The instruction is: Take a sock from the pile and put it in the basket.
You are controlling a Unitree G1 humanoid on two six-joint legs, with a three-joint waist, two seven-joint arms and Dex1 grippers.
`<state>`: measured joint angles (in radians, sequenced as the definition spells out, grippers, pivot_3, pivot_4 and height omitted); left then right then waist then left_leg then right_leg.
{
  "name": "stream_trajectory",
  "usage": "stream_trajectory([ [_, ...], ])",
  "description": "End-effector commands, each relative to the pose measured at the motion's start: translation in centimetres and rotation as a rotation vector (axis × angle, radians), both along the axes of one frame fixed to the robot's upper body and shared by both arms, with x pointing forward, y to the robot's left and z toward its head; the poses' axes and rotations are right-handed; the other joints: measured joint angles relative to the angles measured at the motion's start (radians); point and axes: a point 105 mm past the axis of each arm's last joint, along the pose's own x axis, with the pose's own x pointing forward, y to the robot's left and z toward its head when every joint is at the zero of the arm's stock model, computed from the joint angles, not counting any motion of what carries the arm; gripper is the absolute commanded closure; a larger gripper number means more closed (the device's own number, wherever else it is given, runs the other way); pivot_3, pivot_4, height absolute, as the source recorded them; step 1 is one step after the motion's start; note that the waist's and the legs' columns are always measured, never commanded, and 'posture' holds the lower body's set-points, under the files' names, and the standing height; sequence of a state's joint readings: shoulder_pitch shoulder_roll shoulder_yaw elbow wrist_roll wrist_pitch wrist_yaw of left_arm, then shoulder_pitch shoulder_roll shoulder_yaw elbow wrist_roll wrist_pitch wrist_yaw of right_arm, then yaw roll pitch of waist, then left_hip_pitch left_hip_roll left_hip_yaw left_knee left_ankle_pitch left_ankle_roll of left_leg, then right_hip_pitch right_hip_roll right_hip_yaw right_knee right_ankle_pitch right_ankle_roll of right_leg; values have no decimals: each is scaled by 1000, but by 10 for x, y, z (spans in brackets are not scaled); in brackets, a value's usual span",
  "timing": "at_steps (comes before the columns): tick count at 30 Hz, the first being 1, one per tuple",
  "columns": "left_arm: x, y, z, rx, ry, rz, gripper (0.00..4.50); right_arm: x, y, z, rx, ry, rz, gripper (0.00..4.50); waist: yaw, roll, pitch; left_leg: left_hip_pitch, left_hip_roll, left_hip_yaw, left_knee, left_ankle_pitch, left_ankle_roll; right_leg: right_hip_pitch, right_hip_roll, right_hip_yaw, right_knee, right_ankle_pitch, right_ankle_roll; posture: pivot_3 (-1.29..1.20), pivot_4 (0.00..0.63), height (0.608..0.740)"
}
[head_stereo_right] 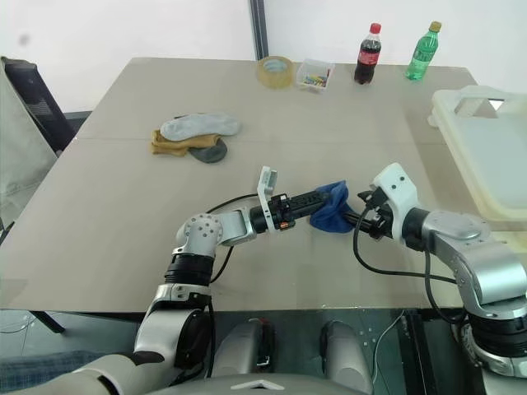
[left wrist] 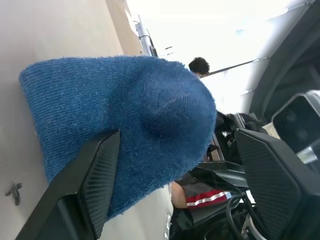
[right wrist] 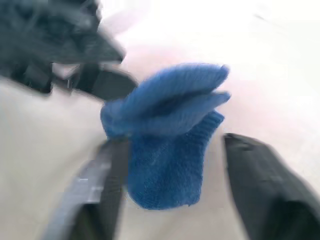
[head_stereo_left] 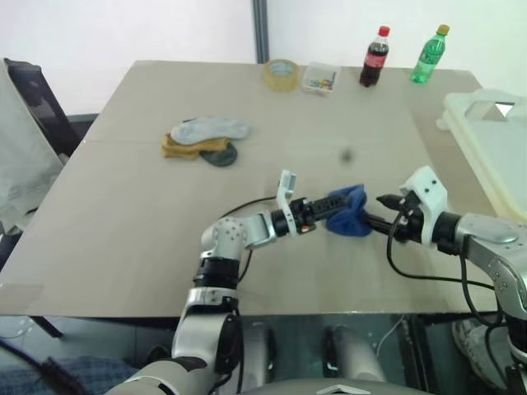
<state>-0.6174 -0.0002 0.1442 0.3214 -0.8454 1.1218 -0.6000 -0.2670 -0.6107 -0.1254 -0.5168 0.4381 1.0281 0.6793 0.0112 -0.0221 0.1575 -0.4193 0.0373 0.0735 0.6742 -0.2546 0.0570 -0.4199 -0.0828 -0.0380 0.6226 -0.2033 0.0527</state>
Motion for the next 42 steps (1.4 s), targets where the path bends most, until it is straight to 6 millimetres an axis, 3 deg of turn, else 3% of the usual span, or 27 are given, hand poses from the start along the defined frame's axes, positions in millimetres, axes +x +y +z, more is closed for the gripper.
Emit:
stream_trajectory([
  [1,-1,-4,3,-8,-19,-21,614,10,-12,20,134,-3,-114,48,1,0,0,0,0,0,0,0,0,0,0,0,0,0,0,0,150,740],
  [6,-4,-7,-1,7,-22,-36,614,29,-14,24,386,90,-250,48,2,0,0,-1,0,0,0,0,0,0,-1,0,0,0,0,0,150,740],
  [10,-4,-8,-1,11,-30,-42,614,31,-8,1,408,217,-303,48,4,1,0,-2,0,-1,0,0,0,-1,0,-1,1,0,0,0,150,740],
  [16,-4,-7,-1,11,-37,-33,614,13,-14,-46,262,386,-317,48,1,2,-1,-11,-2,0,1,0,0,-10,-1,-1,2,3,4,0,150,740],
  [23,-6,-9,-5,16,-37,-31,614,0,-4,-56,419,530,-281,48,1,2,-2,-11,-1,-2,2,0,0,-9,2,-1,3,3,4,0,150,740],
  [26,-5,-9,-5,14,-39,-29,614,-2,6,-55,503,573,-252,1287,-2,2,-3,-10,-1,-2,2,0,0,-9,3,-1,3,3,4,0,150,740],
  [32,-5,-10,-6,20,-43,-30,614,-3,15,-64,618,650,-278,4359,-5,3,-3,-10,0,-1,3,0,0,-9,3,-1,4,3,4,0,150,740],
  [42,0,-1,-4,94,-128,10,614,13,9,-52,742,618,-330,4440,-26,3,-4,-10,0,-1,6,0,0,-8,3,0,5,3,4,0,150,740],
])
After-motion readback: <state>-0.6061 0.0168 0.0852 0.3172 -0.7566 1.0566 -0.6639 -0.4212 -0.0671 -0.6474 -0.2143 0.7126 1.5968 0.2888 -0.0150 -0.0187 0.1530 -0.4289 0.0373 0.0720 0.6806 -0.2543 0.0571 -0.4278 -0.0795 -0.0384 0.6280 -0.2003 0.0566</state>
